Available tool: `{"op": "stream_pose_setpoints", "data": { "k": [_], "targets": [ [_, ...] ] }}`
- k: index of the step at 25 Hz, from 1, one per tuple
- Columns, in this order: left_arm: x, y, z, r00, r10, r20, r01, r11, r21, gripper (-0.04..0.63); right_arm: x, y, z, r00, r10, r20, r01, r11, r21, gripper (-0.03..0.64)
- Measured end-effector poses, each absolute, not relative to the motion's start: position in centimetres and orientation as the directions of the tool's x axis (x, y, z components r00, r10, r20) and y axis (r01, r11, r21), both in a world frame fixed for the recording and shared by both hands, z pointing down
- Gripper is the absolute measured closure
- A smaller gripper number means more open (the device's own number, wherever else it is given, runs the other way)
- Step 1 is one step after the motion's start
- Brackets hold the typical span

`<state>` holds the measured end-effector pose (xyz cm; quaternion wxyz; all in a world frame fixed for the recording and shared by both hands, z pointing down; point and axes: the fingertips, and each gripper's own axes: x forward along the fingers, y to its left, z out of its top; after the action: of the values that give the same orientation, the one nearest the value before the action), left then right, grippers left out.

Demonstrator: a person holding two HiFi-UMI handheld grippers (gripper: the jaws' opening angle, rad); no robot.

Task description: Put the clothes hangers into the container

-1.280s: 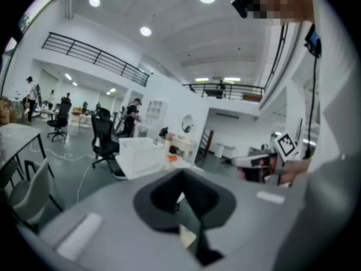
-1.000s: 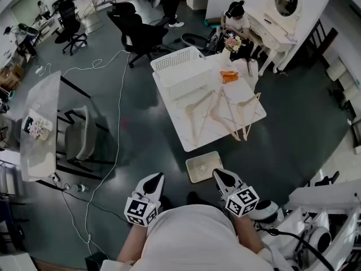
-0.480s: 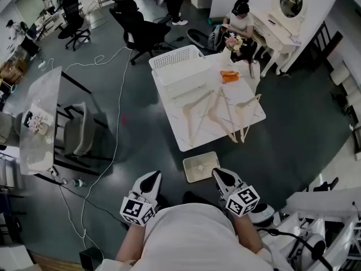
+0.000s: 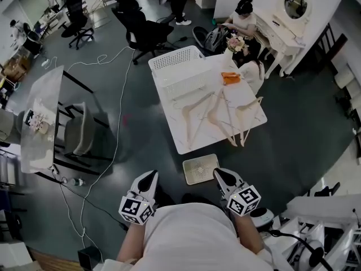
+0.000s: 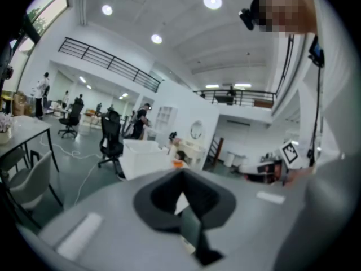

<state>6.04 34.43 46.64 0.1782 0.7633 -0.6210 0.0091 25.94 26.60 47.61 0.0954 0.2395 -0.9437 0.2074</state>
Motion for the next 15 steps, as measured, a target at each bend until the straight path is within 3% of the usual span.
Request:
{"op": "stream_pose_setpoints", "data": {
  "k": [15],
  "targets": [
    [-2.6,26.0,48.3,0.35,-0.9,0.26,-0.924,-0.287,0.253,0.594,18.9,20.3,49.2,-0.79,-0.531,0.308,-0.612,0.713,-0.343,0.614]
  ]
}}
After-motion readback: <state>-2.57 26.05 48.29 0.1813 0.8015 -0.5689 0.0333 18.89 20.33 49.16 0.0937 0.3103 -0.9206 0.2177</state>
